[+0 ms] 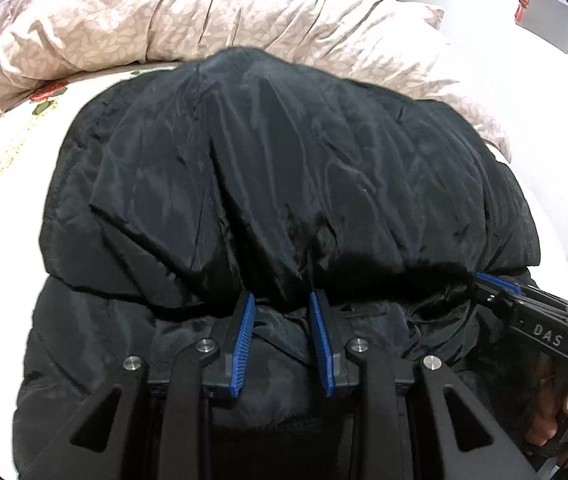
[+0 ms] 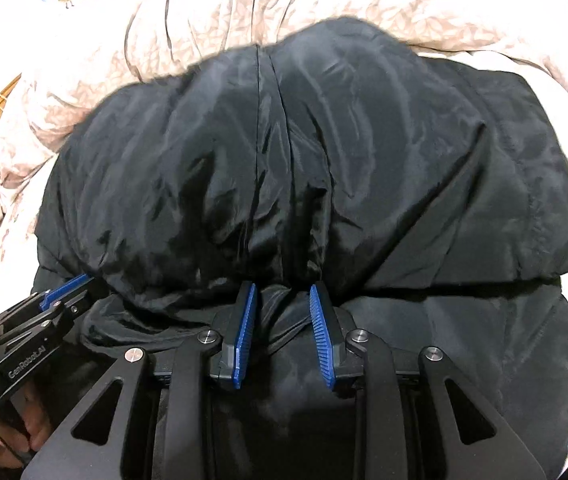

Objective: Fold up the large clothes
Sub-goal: 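Press the folded hood flat and open both tools, then move both open tools to the side edge of the folded jacket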

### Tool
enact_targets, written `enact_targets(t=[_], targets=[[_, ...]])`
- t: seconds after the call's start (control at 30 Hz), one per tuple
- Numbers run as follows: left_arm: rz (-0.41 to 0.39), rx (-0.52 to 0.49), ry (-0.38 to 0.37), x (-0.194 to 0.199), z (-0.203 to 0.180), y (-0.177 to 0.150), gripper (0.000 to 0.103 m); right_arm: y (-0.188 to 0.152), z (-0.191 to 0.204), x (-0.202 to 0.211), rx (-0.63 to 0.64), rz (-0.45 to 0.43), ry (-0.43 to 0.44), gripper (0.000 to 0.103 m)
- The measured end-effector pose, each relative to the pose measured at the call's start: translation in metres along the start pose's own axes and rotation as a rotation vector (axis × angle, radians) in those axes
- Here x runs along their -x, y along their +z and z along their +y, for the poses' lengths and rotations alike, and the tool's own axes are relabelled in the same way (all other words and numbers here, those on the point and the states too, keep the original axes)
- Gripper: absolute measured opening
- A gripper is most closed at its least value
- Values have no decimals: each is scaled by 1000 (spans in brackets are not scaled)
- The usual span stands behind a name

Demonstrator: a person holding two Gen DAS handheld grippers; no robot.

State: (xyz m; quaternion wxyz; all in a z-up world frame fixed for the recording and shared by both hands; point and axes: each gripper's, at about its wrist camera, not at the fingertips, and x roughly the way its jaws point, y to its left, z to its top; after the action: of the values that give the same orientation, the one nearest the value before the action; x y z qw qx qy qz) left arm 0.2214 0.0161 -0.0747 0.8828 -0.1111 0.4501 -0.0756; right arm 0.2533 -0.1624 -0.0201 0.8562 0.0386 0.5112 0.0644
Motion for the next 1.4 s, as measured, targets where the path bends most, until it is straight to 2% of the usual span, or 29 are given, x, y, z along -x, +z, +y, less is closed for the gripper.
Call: enact_targets(t=[0.17, 0.3, 0.5, 0.6, 0.87, 1.17, 1.27, 1.33, 1.4], targets=[[-32, -21, 0, 42, -6, -3, 31, -8, 3, 47, -10, -58, -1, 30], [-75, -41, 2, 81, -7, -13, 39, -23, 6, 86, -15, -102, 10, 37], [-106, -57, 12, 130, -1, -40, 47, -53, 9, 132, 0, -126, 35, 38], [-110, -64, 24, 145, 3, -54, 50, -67, 5, 142, -4, -128, 51, 49], [-103, -27, 46, 172, 18, -87, 55, -102, -3, 163, -25, -109, 67, 49], [-100, -19, 76, 191, 17, -106, 58, -129, -15, 181, -54, -105, 52, 50], [-95, -7, 85, 194, 21, -114, 59, -137, -21, 183, -70, -101, 46, 53], [-87, 6, 98, 195, 27, -119, 60, -142, -26, 185, -76, -95, 33, 58], [-84, 21, 118, 196, 34, -126, 60, -147, -36, 185, -89, -91, 22, 59]])
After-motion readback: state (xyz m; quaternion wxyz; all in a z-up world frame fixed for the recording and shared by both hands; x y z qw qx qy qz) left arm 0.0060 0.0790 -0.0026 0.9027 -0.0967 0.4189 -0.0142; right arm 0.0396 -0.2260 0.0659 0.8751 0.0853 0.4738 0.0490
